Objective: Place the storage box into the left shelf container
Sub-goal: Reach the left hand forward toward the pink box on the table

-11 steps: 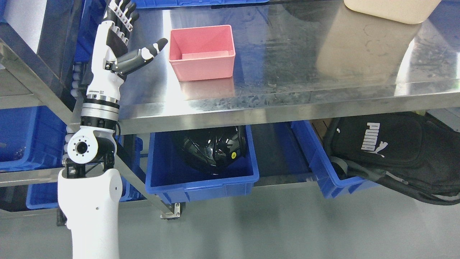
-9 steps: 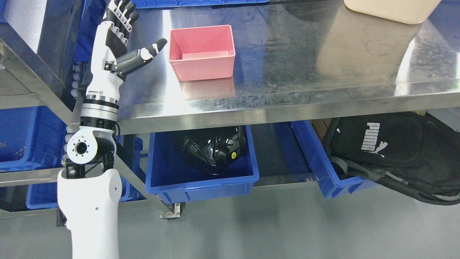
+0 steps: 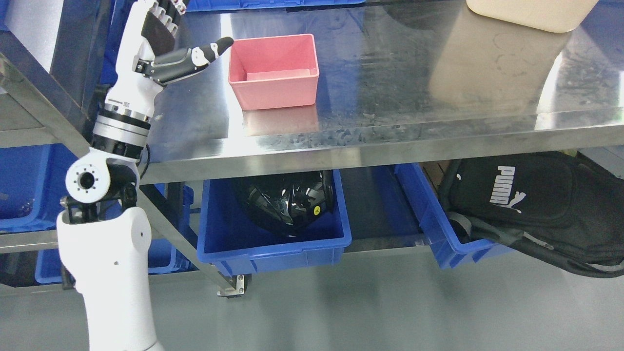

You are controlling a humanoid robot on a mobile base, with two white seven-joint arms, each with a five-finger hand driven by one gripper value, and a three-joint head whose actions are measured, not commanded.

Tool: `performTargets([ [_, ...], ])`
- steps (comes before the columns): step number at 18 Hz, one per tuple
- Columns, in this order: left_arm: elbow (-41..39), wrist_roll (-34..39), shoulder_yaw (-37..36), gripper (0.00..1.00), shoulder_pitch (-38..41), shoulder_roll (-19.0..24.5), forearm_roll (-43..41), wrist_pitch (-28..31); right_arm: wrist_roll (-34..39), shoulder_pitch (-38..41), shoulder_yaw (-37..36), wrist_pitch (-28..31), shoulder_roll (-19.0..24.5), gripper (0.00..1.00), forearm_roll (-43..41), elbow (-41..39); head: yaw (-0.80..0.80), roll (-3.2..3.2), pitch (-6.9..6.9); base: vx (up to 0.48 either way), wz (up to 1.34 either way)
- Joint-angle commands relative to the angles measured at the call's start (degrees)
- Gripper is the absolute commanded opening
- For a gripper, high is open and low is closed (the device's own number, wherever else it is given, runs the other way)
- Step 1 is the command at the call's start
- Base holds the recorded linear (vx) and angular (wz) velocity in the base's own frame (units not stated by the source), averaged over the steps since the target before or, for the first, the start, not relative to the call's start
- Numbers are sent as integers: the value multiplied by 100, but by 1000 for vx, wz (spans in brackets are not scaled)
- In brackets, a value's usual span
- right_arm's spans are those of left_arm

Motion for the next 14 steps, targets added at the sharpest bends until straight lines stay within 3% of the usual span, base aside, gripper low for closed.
performTargets([
  [1,300,-1402,558,100,-724,1735,0,11,-4,53,-27,-1,-100,100,9,-100,0,0,0,1,-11],
  [3,493,-1535,261,99,-1075,2605,8,2,-4,53,-27,-1,-100,100,9,-100,0,0,0,0,0],
  [5,564,-2121,-641,100,-1235,2960,0,-59,-4,53,-27,-1,-100,100,9,-100,0,0,0,0,0],
  [7,573,-2720,-1434,99,-1436,2909,-201,-59,-4,53,-27,-1,-100,100,9,-100,0,0,0,0,0],
  [10,1045,-2880,-2463,99,-2024,2786,-1149,-50,-4,53,-27,-1,-100,100,9,-100,0,0,0,0,10],
  [14,1810,-2968,-3256,98,-2824,2277,-1292,203,-4,53,-27,-1,-100,100,9,-100,0,0,0,0,-6],
])
